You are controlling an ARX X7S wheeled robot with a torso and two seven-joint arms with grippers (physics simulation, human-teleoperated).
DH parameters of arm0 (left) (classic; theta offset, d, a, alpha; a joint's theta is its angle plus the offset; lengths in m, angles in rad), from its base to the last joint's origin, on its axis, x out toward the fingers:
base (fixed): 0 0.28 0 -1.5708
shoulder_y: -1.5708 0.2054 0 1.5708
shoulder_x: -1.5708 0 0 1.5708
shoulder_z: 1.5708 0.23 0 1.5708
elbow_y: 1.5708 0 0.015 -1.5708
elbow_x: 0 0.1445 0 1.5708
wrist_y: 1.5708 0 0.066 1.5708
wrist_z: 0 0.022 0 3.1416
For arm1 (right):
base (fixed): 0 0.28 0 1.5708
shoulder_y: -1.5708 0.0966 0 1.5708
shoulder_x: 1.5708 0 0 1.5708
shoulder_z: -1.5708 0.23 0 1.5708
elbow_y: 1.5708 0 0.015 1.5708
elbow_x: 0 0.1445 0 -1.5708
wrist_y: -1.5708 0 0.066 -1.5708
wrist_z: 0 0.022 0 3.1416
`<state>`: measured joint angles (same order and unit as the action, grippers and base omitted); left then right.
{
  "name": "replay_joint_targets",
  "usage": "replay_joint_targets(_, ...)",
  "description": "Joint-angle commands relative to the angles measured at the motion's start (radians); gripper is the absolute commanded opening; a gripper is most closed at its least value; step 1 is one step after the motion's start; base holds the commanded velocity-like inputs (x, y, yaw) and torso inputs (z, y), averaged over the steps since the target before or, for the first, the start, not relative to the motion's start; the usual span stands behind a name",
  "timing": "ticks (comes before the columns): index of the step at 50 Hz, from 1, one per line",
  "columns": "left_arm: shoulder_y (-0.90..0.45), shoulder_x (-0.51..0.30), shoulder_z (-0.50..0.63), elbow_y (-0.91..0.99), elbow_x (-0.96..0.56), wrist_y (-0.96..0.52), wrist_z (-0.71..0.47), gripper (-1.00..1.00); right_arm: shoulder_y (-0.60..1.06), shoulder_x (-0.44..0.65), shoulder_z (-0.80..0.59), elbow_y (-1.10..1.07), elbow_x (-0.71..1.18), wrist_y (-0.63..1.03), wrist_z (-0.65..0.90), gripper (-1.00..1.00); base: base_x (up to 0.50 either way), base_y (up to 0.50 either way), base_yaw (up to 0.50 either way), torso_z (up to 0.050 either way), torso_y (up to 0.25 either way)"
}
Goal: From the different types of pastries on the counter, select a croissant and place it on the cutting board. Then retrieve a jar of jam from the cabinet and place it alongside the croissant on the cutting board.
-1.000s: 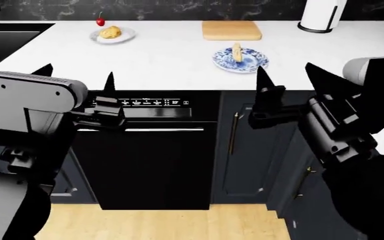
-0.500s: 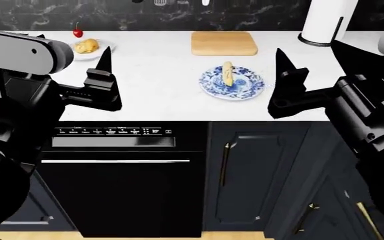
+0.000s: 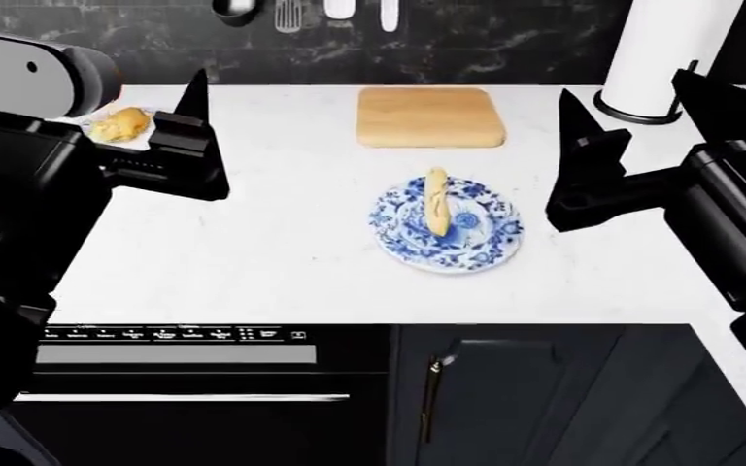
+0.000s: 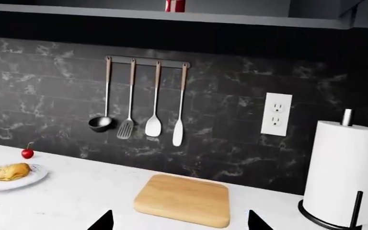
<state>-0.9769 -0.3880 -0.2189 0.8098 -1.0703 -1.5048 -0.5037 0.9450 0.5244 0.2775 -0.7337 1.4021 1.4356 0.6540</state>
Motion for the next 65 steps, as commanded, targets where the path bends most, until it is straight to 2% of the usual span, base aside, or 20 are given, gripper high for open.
replay_joint_targets(1, -0.023, -0.010, -0.010, -0.009, -0.061, -0.009, -0.045, 1.00, -0.004, 0.027, 0.005, 0.006, 0.041, -0.011, 0.024, 1.00, 0.49, -0.13, 0.00, 0.050, 0.023)
replay_joint_targets(24, -0.014, -0.055, 0.024, -0.028, -0.083, 0.030, -0.074, 1.00, -0.032, 0.050, -0.018, -0.002, 0.032, -0.052, 0.023, 1.00, 0.50, -0.06, 0.00, 0.048, 0.021)
replay_joint_targets(37, -0.020, -0.066, 0.033, -0.044, -0.099, 0.037, -0.108, 1.00, -0.019, 0.058, -0.034, 0.008, 0.039, -0.065, 0.043, 1.00, 0.49, 0.18, 0.00, 0.000, 0.000)
replay_joint_targets(49, -0.080, -0.070, 0.027, -0.073, -0.185, -0.007, -0.172, 1.00, 0.051, 0.108, -0.049, 0.046, 0.179, -0.048, 0.137, 1.00, 0.45, 0.01, 0.00, 0.000, 0.000)
replay_joint_targets(56, -0.087, -0.097, 0.031, -0.087, -0.217, -0.006, -0.194, 1.00, 0.071, 0.143, -0.060, 0.062, 0.245, -0.049, 0.180, 1.00, 0.01, 0.00, 0.00, 0.000, 0.002)
replay_joint_targets(65, -0.101, -0.127, 0.041, -0.106, -0.253, -0.005, -0.223, 1.00, 0.062, 0.161, -0.054, 0.053, 0.236, -0.059, 0.164, 1.00, 0.07, 0.06, 0.00, 0.000, 0.000)
